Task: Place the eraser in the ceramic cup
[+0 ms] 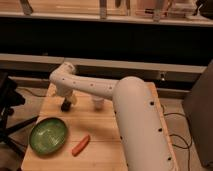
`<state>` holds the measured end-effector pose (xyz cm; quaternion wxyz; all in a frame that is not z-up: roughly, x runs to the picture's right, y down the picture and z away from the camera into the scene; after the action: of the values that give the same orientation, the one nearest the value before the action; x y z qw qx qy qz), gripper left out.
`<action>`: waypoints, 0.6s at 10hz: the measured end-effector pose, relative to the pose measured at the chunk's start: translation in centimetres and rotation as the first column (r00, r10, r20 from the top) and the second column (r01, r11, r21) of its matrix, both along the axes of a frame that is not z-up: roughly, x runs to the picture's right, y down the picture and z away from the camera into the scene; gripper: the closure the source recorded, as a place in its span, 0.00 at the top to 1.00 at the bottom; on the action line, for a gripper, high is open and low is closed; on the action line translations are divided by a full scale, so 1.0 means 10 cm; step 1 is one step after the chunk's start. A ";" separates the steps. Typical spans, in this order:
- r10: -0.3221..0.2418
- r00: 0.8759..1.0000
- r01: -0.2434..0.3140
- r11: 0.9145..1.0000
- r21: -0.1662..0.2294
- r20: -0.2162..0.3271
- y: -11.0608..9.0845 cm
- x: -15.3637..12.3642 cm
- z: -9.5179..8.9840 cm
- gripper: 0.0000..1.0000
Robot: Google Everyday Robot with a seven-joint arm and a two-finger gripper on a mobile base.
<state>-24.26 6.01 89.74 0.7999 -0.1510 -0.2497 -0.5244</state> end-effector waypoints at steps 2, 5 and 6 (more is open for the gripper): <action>0.006 1.000 -0.006 1.000 -0.014 0.002 0.02 0.01 0.06 0.80; -0.024 0.999 0.025 0.999 -0.031 0.021 0.10 -0.02 0.16 0.80; -0.027 0.999 0.028 0.999 -0.038 0.024 0.11 -0.02 0.19 0.80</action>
<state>-24.49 7.14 91.67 0.7866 -0.1634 -0.2670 -0.5323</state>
